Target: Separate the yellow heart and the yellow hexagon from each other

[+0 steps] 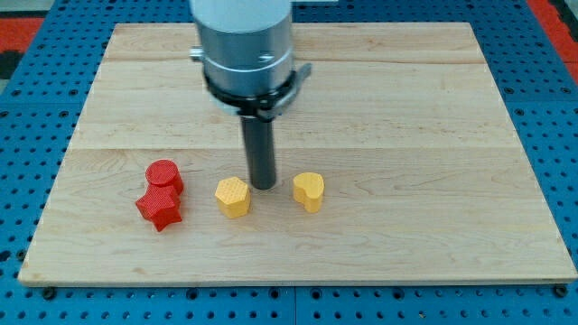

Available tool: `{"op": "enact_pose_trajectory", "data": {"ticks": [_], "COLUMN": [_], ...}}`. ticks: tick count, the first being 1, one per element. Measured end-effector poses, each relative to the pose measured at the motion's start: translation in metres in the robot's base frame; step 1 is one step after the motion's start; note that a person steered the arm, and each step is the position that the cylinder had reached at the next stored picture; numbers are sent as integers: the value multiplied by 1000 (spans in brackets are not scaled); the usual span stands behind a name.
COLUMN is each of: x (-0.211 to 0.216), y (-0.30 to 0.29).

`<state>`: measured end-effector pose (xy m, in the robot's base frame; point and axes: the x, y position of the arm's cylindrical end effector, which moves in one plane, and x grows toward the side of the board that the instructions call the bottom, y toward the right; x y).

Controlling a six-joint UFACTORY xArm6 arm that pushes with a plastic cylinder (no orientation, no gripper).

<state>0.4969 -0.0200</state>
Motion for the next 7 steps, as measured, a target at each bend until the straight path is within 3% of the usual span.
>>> {"op": "enact_pose_trajectory", "data": {"ticks": [1, 3, 5, 6, 7], "x": [27, 56, -13, 19, 24], "y": [35, -15, -65, -12, -48]}}
